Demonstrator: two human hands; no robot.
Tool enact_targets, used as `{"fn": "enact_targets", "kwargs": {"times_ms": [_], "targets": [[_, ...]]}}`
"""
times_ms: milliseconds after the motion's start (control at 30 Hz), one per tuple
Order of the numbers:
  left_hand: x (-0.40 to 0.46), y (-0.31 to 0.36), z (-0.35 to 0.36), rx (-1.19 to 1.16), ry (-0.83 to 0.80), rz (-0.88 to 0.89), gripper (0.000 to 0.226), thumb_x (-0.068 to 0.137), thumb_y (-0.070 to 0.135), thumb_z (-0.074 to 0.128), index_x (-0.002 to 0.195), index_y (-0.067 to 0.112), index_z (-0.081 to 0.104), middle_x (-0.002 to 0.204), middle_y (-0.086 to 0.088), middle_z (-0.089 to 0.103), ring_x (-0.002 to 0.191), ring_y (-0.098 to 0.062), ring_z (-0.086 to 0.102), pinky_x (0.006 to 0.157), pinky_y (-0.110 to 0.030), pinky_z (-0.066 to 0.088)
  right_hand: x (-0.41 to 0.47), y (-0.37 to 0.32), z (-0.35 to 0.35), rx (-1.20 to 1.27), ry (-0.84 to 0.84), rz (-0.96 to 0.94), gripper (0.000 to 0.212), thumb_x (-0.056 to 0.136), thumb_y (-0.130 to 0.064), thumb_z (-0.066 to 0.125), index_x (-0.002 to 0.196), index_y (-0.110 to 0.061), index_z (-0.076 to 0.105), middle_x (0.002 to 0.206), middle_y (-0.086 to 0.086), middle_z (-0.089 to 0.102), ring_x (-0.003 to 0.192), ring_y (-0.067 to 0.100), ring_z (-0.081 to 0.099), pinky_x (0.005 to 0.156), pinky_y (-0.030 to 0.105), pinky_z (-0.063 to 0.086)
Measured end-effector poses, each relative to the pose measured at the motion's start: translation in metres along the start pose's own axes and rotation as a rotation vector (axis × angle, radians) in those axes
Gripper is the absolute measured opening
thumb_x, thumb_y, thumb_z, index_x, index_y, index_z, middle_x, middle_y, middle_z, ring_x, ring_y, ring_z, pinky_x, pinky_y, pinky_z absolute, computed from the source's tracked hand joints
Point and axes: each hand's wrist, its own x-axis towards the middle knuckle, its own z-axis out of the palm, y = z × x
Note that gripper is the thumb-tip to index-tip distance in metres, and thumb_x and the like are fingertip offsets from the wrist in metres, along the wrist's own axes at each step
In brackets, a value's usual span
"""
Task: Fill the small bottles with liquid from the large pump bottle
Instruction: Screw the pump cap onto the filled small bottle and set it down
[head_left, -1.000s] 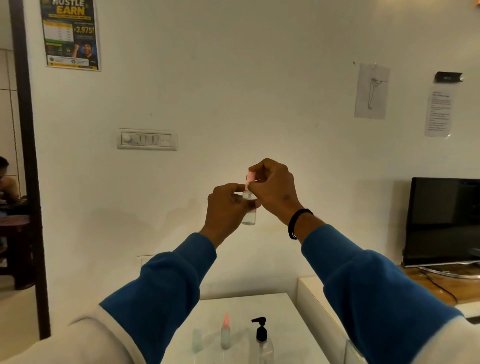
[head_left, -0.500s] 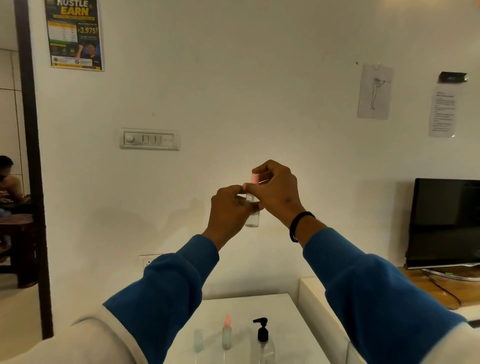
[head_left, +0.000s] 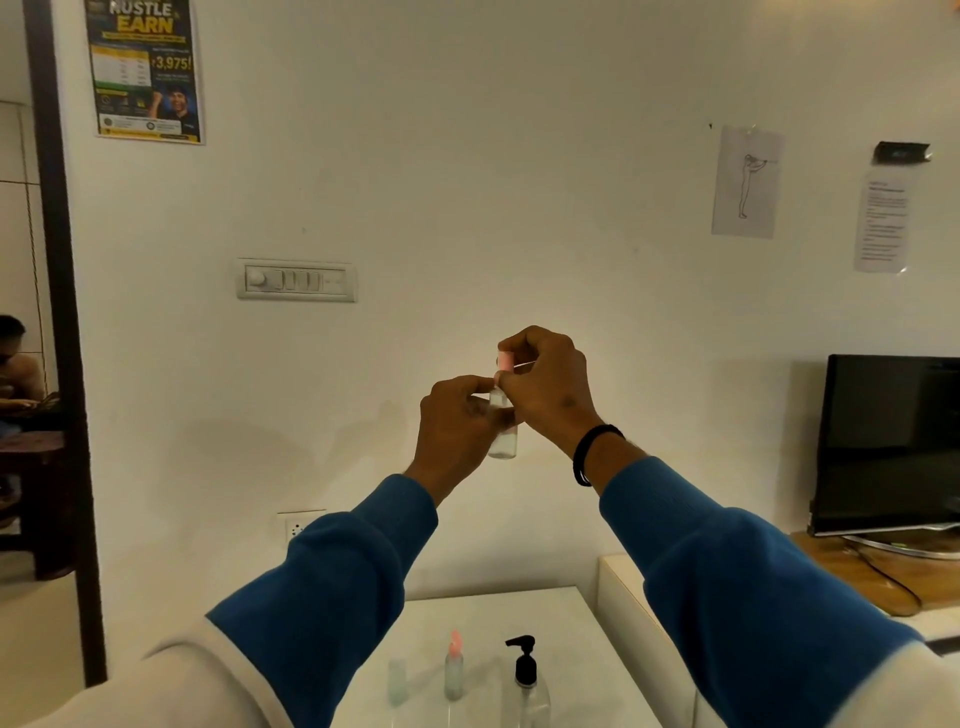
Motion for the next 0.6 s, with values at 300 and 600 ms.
{"fn": "enact_targets", "kwargs": {"times_ms": [300, 600], "targets": [[-0.0007, -0.0014, -0.0004, 0.0, 0.007, 0.026, 0.033, 0.083, 0.022, 0.082, 0.111, 0.008, 0.073, 0.096, -0.006, 0.075, 0.084, -0.021, 0.071, 0.076, -0.03, 0.059, -0.0013, 0.0018, 0.0013, -0.005, 0.035, -0.029, 0.026, 0.079, -0.013, 0.082, 0.097, -0.019, 0.065, 0.093, -0.005, 0.063, 0.079, 0.002, 0.057, 0.057, 0.002, 0.038], [0.0005, -0.0035, -0.0039, -0.013, 0.006, 0.004, 0.041, 0.08, 0.024, 0.085, 0.116, 0.008, 0.071, 0.101, -0.009, 0.076, 0.09, -0.024, 0.072, 0.082, -0.035, 0.059, 0.001, 0.0026, 0.0, 0.026, -0.009, -0.031, 0.023, 0.083, -0.005, 0.074, 0.103, -0.016, 0.069, 0.101, 0.0, 0.072, 0.09, 0.016, 0.069, 0.08, 0.027, 0.059]]}}
